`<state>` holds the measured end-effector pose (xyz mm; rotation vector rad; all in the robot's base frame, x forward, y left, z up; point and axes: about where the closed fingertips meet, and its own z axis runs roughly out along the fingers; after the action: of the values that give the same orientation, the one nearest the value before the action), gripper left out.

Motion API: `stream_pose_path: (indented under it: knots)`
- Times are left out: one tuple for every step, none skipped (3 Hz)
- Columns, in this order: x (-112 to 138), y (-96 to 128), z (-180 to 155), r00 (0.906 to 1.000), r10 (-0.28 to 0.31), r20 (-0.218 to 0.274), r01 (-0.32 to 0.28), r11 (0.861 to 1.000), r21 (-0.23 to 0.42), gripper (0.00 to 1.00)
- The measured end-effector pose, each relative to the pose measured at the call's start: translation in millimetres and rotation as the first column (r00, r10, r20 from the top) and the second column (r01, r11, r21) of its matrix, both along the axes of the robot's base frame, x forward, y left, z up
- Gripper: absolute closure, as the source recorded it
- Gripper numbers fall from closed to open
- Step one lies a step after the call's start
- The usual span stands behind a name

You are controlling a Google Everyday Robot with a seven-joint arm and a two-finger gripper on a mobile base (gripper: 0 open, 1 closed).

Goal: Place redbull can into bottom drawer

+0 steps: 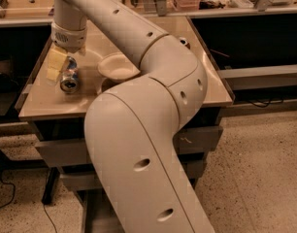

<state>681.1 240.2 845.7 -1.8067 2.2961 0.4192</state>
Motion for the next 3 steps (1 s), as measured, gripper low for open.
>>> stream_pose_path:
  knots:
    - [2.5,-4.4,-5.2,0.9991,-0.044,0.0,0.044,0.999,-0.03,0.0]
    - [3.4,-8.6,-11.7,0.9964,-0.083,-0.013,0.083,0.995,-0.053,0.0]
    - [3.3,-9.3,-21.6,0.9935,-0.109,-0.035,0.106,0.992,-0.069,0.0]
